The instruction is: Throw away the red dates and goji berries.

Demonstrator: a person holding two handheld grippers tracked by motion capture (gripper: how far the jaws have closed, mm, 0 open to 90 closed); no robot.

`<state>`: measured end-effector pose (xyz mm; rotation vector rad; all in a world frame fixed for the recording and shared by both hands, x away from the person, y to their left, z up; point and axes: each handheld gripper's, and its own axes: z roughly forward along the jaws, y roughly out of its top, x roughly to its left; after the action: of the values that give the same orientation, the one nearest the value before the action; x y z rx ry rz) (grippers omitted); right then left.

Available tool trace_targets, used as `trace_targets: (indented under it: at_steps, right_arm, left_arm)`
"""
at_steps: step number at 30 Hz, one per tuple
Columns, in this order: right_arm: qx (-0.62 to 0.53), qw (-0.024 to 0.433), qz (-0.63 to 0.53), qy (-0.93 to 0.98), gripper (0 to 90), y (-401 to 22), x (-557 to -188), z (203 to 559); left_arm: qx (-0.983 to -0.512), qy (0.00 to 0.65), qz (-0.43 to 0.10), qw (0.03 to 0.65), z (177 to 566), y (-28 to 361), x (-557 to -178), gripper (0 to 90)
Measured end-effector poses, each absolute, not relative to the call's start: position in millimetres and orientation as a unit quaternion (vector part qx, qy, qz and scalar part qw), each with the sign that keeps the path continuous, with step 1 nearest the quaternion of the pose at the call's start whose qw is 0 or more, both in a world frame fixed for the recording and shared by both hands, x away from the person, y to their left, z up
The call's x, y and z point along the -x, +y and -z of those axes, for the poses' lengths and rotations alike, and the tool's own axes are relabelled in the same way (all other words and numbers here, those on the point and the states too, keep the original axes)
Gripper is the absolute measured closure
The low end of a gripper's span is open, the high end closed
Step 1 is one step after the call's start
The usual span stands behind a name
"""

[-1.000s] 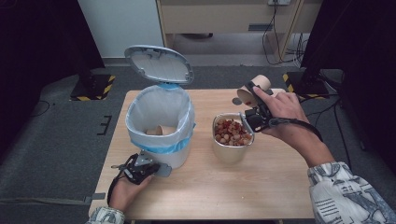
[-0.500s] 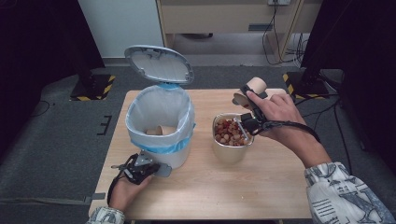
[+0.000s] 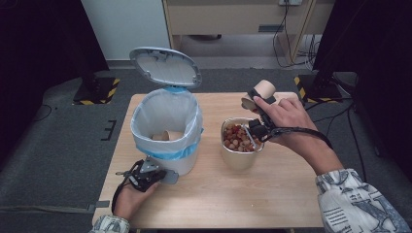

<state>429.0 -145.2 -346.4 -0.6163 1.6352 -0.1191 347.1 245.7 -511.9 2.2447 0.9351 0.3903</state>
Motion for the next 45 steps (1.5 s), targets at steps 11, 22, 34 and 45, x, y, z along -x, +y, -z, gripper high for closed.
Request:
trace_targets:
  at_steps: [11,22,34,45]
  right_arm:
    - [0.303,0.654,0.076,0.689,29.0,-135.5,-422.8,352.2]
    - [0.351,0.649,0.131,0.663,29.8,-139.5,-418.7,364.3]
    - [0.334,0.649,0.119,0.673,29.7,-137.7,-423.4,371.2]
    - [0.261,0.639,0.045,0.722,29.2,-147.1,-428.9,367.4]
  left_arm:
    - [-0.859,0.359,-0.149,0.333,511.8,245.6,-347.1,89.9]
    - [-0.859,0.358,-0.149,0.333,511.8,245.6,-347.2,89.9]
    - [-0.859,0.358,-0.149,0.333,511.9,245.7,-347.1,89.8]
    - [-0.860,0.358,-0.149,0.333,511.8,245.7,-347.2,89.9]
